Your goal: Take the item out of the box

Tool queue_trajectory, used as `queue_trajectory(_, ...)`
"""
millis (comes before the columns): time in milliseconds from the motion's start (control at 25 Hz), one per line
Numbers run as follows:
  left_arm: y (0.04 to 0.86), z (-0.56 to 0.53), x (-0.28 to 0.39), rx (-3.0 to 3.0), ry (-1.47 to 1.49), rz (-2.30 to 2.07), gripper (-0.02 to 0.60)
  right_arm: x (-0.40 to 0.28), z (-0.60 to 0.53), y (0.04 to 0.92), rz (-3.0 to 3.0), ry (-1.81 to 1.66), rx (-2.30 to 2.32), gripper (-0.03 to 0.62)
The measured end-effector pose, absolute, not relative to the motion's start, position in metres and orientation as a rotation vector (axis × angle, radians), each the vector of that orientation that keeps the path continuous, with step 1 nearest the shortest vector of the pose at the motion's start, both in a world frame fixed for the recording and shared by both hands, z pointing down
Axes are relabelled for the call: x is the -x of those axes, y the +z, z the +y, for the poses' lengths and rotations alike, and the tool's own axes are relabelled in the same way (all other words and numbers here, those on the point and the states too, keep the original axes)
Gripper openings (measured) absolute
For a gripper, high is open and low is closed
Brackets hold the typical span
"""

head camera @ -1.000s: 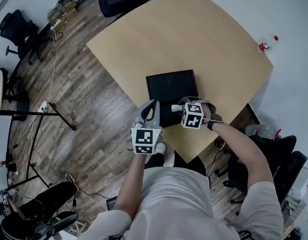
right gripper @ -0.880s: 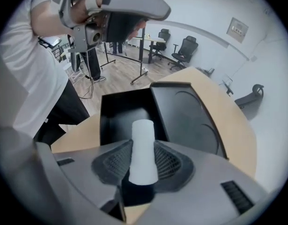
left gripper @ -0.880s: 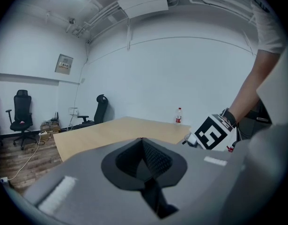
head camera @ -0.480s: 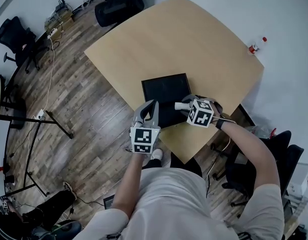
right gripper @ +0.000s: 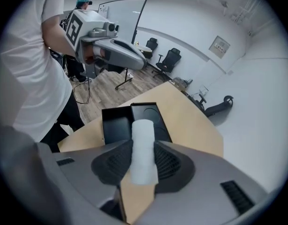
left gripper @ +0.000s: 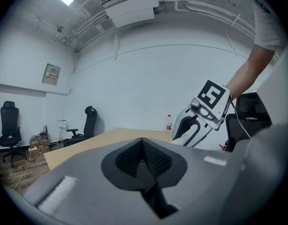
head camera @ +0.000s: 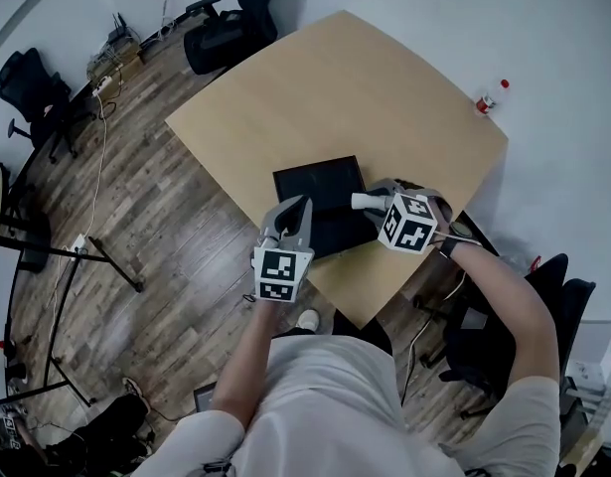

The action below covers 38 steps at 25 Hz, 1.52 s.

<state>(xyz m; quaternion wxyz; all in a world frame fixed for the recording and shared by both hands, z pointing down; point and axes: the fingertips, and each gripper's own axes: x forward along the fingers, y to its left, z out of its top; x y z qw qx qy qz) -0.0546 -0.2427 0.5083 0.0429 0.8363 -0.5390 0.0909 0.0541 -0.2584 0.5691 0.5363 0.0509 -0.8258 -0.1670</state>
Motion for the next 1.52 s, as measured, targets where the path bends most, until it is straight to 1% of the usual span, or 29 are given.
queue_trajectory(280, 0.485, -0.251, 0.045, -2.607, 0.262, -1.658, 0.006, -0.068, -0.262, 0.526, -1.995, -0.46, -0.231, 0.138)
queue_trajectory(640, 0.466, -0.264, 0.043, -2.634, 0.238, -1.644, 0.006, -0.08, -0.269, 0.493, -2.031, -0.491, -0.348, 0.138)
queue_trajectory(960, 0.46, -0.271, 0.039, -2.652, 0.249, -1.654, 0.006, -0.084, -0.281, 0.468, -2.162, -0.436, -0.579, 0.138)
queue_trajectory(1400, 0.442, -0.278, 0.044, -2.637, 0.174, -1.694, 0.006, -0.08, -0.295, 0.434, -2.324, -0.352, -0.879, 0.138)
queue_trajectory(1520, 0.438, -0.279, 0.048, -2.602, 0.169, -1.716, 0.006, -0.077, -0.294, 0.426, -2.395, -0.284, -0.977, 0.138)
